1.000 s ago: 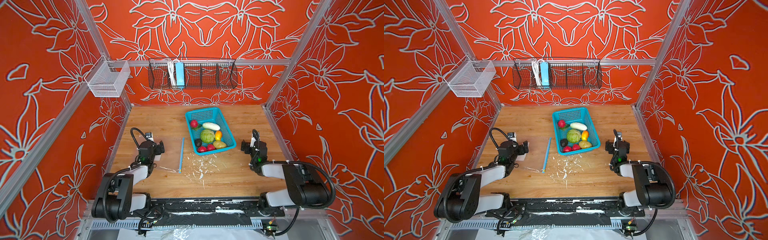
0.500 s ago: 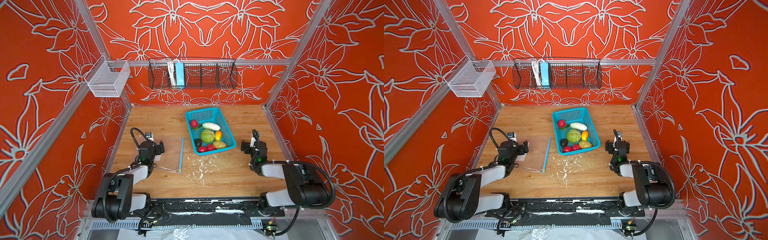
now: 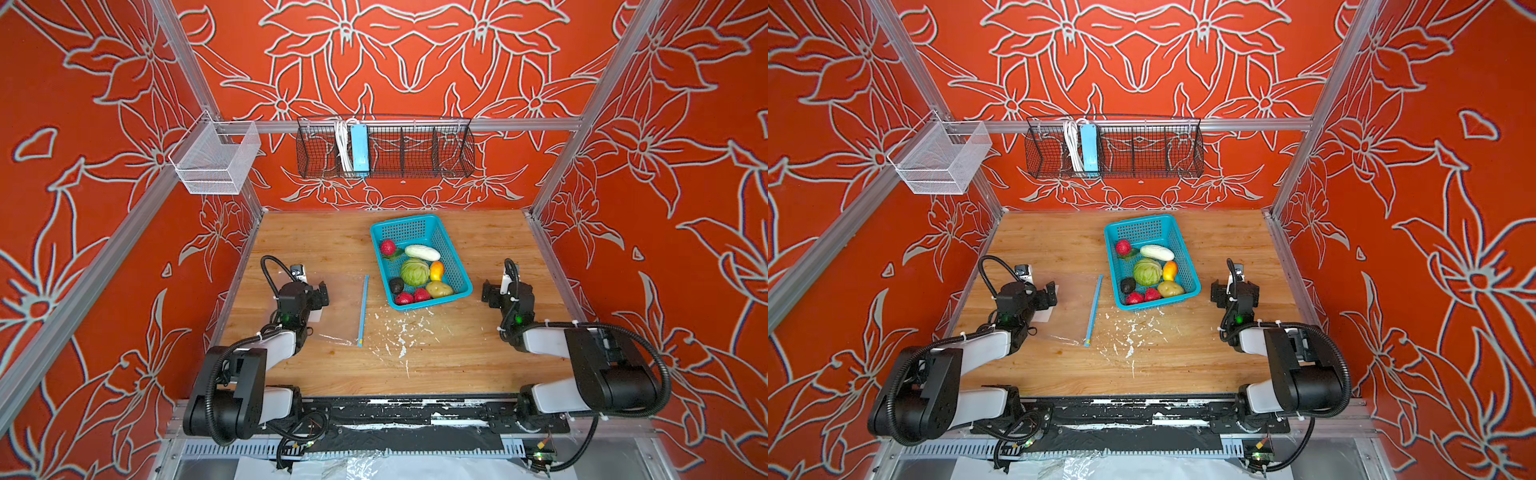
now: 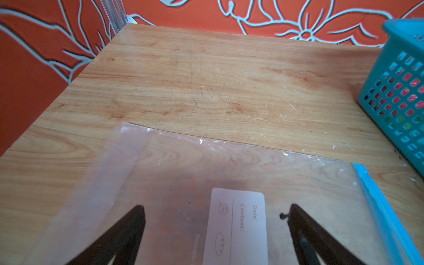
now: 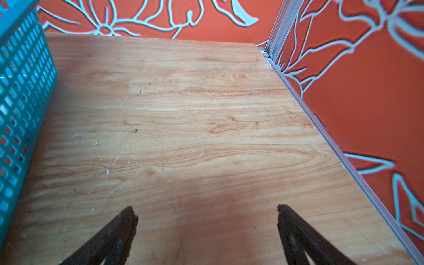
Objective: Place the food in the zip-top bag and seal the zipper
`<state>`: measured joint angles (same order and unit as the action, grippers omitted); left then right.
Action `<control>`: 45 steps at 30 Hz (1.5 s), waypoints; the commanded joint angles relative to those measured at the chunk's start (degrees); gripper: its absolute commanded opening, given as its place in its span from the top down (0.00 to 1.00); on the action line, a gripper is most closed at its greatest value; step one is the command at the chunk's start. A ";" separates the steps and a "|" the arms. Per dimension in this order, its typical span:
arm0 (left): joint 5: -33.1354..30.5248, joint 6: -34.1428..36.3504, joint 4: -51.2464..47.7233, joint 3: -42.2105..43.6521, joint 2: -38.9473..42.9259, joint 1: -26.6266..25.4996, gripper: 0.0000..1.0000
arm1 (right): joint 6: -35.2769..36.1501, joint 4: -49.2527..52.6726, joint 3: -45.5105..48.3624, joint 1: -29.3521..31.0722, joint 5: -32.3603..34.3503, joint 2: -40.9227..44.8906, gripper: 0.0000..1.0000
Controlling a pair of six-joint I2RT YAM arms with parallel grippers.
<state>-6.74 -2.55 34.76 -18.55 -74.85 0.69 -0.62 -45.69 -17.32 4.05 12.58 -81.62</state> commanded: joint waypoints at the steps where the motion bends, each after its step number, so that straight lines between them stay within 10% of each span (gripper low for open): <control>1: 0.24 0.20 -0.26 -0.64 -0.43 0.19 0.03 | 0.17 -0.19 -1.22 -0.28 -0.19 0.50 0.02; 18: -0.55 -0.35 4.87 4.31 3.48 0.19 0.03 | 0.61 3.22 -1.57 0.76 1.87 4.13 0.05; 29: -4.44 -1.65 4.04 5.63 8.92 0.03 0.03 | -3.48 26.69 -12.12 0.78 7.45 11.53 0.02; 34: -15.83 -10.93 -15.08 -0.65 23.57 -0.07 0.03 | -4.86 35.05 -18.58 0.78 6.17 12.59 0.02; 45: -15.13 -28.15 -35.74 -9.58 25.86 -0.16 0.03 | -12.45 62.16 -35.18 1.13 5.64 10.17 0.02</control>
<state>-22.63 -22.94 8.62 -24.56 -47.99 0.64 -9.28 5.52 -49.36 4.80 17.67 -70.30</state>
